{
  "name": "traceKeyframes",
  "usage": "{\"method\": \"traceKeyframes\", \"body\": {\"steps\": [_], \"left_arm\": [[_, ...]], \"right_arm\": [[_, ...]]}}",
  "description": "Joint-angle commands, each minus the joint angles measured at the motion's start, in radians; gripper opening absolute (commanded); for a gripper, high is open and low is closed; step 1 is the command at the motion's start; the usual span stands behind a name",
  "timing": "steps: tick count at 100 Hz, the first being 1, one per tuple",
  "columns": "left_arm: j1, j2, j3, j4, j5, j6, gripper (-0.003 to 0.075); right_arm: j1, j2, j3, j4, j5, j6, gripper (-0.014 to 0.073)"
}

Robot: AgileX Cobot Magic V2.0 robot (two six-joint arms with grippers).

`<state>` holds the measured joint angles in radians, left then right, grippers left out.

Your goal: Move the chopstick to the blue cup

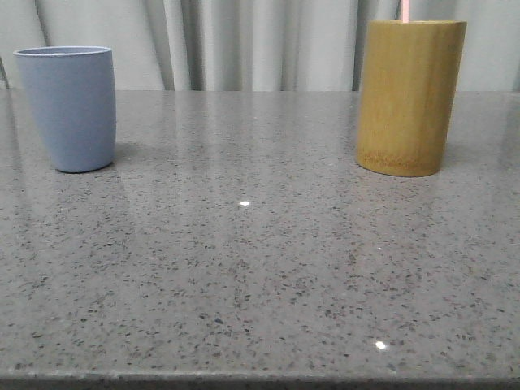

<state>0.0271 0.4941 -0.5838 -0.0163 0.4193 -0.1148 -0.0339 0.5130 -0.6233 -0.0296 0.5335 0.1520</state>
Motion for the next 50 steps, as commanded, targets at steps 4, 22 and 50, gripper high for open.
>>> {"method": "traceKeyframes", "body": {"steps": [4, 22, 50], "left_arm": [[0.000, 0.010, -0.038, -0.008, -0.076, -0.002, 0.0335], [0.000, 0.020, -0.035, -0.016, -0.088, -0.002, 0.0335], [0.000, 0.205, -0.208, -0.052, 0.035, 0.101, 0.0376]], "right_arm": [[-0.004, 0.014, -0.039, -0.001, -0.090, -0.005, 0.0286], [-0.004, 0.014, -0.039, 0.004, -0.099, -0.005, 0.0286], [-0.004, 0.014, -0.039, 0.004, -0.099, -0.005, 0.0286]]}}
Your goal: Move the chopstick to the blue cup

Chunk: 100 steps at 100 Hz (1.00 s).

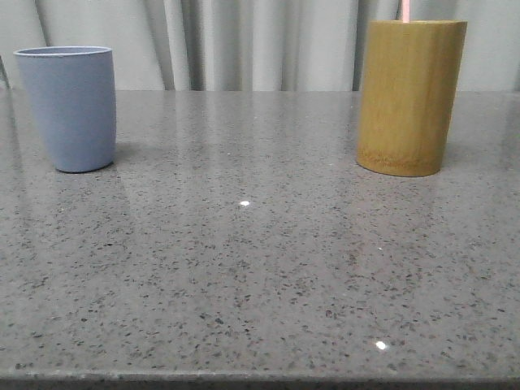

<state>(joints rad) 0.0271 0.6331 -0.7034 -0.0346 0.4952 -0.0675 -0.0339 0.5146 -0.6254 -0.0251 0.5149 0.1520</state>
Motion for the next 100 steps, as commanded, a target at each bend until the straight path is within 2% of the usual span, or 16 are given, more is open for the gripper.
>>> {"method": "traceKeyframes", "body": {"steps": [1, 15, 39, 61, 82, 100], "left_arm": [[0.000, 0.077, -0.099, -0.040, -0.038, 0.061, 0.0380], [0.000, 0.204, -0.213, -0.120, 0.015, 0.136, 0.0448], [-0.009, 0.439, -0.455, -0.202, 0.189, 0.189, 0.0447], [-0.114, 0.639, -0.650, -0.204, 0.293, 0.203, 0.0443], [-0.190, 0.790, -0.764, -0.202, 0.383, 0.203, 0.0442], [-0.199, 0.866, -0.795, -0.202, 0.417, 0.203, 0.0442]], "right_arm": [[-0.004, 0.012, -0.037, 0.000, -0.080, -0.005, 0.0286], [-0.004, 0.012, -0.037, 0.000, -0.080, -0.005, 0.0286], [-0.004, 0.012, -0.037, 0.000, -0.080, -0.005, 0.0286], [-0.004, 0.012, -0.037, 0.000, -0.080, -0.005, 0.0286], [-0.004, 0.012, -0.037, 0.000, -0.080, -0.005, 0.0286], [-0.004, 0.012, -0.037, 0.000, -0.080, -0.005, 0.0286]]}}
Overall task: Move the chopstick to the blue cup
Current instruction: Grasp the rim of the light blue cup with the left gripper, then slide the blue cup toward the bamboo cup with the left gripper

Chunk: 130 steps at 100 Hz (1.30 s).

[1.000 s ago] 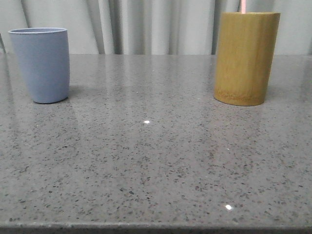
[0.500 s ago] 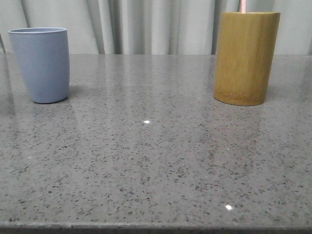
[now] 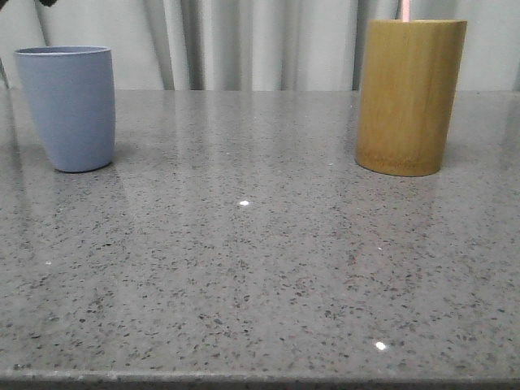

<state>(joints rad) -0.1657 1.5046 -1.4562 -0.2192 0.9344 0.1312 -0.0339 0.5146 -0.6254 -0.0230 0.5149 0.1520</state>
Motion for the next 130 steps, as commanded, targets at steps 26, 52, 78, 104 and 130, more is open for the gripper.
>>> {"method": "traceKeyframes", "body": {"steps": [26, 52, 78, 104, 130], "left_arm": [[-0.006, 0.048, -0.042, -0.019, 0.019, 0.004, 0.0442], [-0.006, 0.088, -0.042, -0.019, 0.048, -0.022, 0.0401], [-0.006, 0.106, -0.042, -0.019, 0.061, -0.022, 0.0148], [-0.006, 0.106, -0.047, -0.027, 0.063, -0.022, -0.0019], [-0.091, 0.120, -0.141, -0.048, 0.065, -0.022, -0.0019]], "right_arm": [[-0.004, 0.012, -0.037, -0.003, -0.080, -0.005, 0.0286], [-0.004, 0.012, -0.037, -0.003, -0.079, -0.005, 0.0286], [-0.004, 0.012, -0.037, -0.003, -0.079, -0.005, 0.0286], [-0.004, 0.012, -0.037, -0.003, -0.076, -0.005, 0.0286], [-0.004, 0.012, -0.037, -0.003, -0.071, -0.005, 0.0286]]}}
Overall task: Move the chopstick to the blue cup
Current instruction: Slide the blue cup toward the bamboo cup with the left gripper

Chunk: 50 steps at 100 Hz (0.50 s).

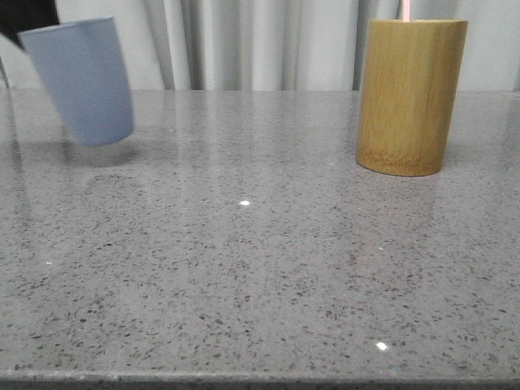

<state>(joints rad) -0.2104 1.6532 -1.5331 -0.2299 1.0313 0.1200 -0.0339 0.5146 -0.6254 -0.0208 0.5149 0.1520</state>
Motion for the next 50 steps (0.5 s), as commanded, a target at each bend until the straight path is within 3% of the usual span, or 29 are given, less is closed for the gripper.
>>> {"method": "traceKeyframes", "body": {"steps": [1, 50], "left_arm": [[-0.053, -0.027, -0.070, -0.037, -0.031, -0.011, -0.0019], [-0.226, 0.156, -0.270, -0.088, -0.001, -0.011, -0.0019]], "right_arm": [[-0.004, 0.012, -0.037, -0.005, -0.071, -0.005, 0.0286], [-0.004, 0.012, -0.037, -0.005, -0.071, -0.005, 0.0286]]}}
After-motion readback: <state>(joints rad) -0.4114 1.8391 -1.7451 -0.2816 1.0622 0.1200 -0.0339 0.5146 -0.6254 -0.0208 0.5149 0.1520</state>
